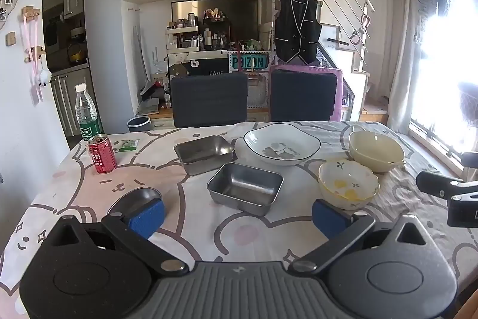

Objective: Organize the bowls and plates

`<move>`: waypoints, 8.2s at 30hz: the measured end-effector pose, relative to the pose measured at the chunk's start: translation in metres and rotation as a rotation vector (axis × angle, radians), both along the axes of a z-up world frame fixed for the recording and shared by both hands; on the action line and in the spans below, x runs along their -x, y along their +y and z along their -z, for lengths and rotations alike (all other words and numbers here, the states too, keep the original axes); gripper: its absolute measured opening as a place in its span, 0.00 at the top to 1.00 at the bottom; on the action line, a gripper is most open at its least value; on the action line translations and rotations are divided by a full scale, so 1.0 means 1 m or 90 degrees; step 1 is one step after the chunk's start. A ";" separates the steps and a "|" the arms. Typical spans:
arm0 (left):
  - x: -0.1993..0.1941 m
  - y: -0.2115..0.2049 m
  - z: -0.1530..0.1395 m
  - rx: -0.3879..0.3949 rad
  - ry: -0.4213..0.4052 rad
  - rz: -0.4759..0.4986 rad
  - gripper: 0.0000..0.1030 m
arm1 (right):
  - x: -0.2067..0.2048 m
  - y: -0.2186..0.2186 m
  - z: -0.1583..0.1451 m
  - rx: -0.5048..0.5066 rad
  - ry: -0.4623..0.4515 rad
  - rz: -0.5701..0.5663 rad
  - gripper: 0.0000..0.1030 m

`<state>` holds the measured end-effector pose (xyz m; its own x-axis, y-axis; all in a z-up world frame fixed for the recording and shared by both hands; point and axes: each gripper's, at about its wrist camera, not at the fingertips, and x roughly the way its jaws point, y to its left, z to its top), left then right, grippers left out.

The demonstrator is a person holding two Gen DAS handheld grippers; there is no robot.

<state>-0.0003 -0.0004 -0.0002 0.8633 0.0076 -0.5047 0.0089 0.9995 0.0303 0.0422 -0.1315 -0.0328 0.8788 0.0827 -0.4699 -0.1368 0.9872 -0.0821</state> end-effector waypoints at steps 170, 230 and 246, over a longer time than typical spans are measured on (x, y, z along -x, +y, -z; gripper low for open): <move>-0.376 0.007 0.085 0.222 0.193 0.033 0.00 | -0.475 -0.074 0.123 -0.203 0.244 0.017 0.71; -0.380 0.000 0.089 0.134 0.179 0.052 0.85 | -0.433 -0.055 0.094 -0.218 0.213 -0.016 0.86; -0.220 0.020 0.000 0.121 0.123 0.068 0.85 | -0.291 -0.043 -0.007 -0.176 0.167 -0.063 0.86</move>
